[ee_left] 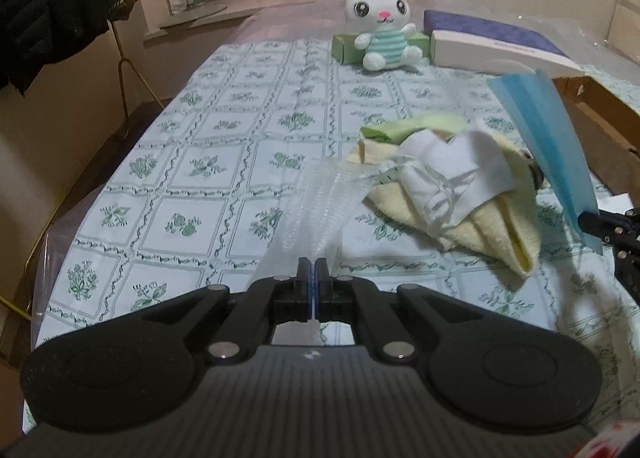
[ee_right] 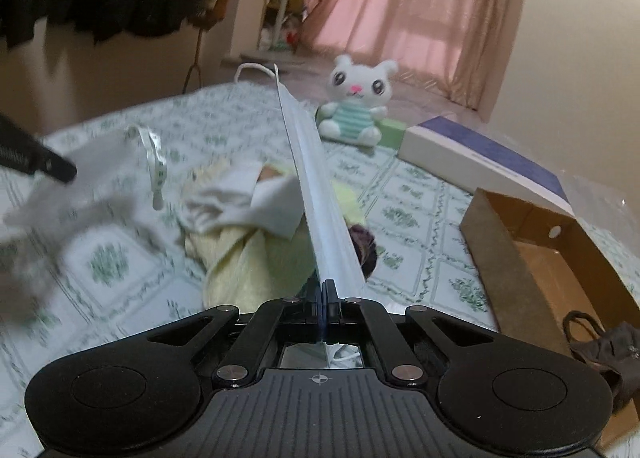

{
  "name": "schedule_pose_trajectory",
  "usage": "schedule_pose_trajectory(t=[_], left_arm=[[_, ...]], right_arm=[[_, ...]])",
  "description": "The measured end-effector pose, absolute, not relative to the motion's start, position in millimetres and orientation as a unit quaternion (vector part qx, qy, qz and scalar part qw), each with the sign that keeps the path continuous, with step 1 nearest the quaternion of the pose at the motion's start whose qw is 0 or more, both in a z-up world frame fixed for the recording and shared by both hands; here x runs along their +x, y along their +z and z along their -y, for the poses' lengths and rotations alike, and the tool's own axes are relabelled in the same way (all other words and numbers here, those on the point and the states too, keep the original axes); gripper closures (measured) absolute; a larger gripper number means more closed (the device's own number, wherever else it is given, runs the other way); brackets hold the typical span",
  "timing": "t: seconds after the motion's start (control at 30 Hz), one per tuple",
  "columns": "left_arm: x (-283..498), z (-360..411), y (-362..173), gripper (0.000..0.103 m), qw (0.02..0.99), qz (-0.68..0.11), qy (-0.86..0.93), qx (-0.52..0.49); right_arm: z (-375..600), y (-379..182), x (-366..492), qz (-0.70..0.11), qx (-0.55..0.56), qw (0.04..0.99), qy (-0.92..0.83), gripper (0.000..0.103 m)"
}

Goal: Organize soft objects
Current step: 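Lift the blue mask with the right gripper and hold the bag with the left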

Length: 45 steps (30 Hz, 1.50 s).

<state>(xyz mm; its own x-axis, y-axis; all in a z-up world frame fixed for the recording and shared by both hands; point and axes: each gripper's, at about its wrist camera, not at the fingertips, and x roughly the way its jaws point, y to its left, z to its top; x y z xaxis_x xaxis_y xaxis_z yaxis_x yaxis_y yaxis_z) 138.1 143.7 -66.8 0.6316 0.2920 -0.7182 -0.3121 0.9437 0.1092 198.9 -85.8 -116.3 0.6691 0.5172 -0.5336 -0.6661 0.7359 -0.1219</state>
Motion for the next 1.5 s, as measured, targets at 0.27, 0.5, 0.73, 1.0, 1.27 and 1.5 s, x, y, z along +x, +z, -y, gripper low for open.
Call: schedule_pose_trajectory(t=[0.27, 0.5, 0.73, 1.0, 1.27, 1.5], left_arm=[[134, -126, -42, 0.1, 0.918, -0.368, 0.15, -0.002], [135, -103, -19, 0.1, 0.93, -0.345, 0.125, 0.011], [136, -77, -13, 0.1, 0.936, -0.34, 0.092, 0.017], [128, -66, -36, 0.1, 0.923, -0.378, 0.074, 0.012], [130, -66, -52, 0.1, 0.915, -0.398, 0.073, 0.012], [135, -64, -60, 0.1, 0.911, -0.407, 0.071, 0.011]], right_arm=[[121, -68, 191, -0.223, -0.072, 0.92, 0.315, 0.103], [161, -34, 189, -0.241, 0.007, 0.923, 0.3, 0.103], [190, -42, 177, -0.325, 0.018, 0.901, 0.288, 0.103], [210, -101, 166, -0.415, 0.03, 0.871, 0.262, 0.102], [213, -108, 172, -0.41, 0.026, 0.883, 0.23, 0.041], [209, -125, 183, -0.422, 0.011, 0.881, 0.213, 0.038]])
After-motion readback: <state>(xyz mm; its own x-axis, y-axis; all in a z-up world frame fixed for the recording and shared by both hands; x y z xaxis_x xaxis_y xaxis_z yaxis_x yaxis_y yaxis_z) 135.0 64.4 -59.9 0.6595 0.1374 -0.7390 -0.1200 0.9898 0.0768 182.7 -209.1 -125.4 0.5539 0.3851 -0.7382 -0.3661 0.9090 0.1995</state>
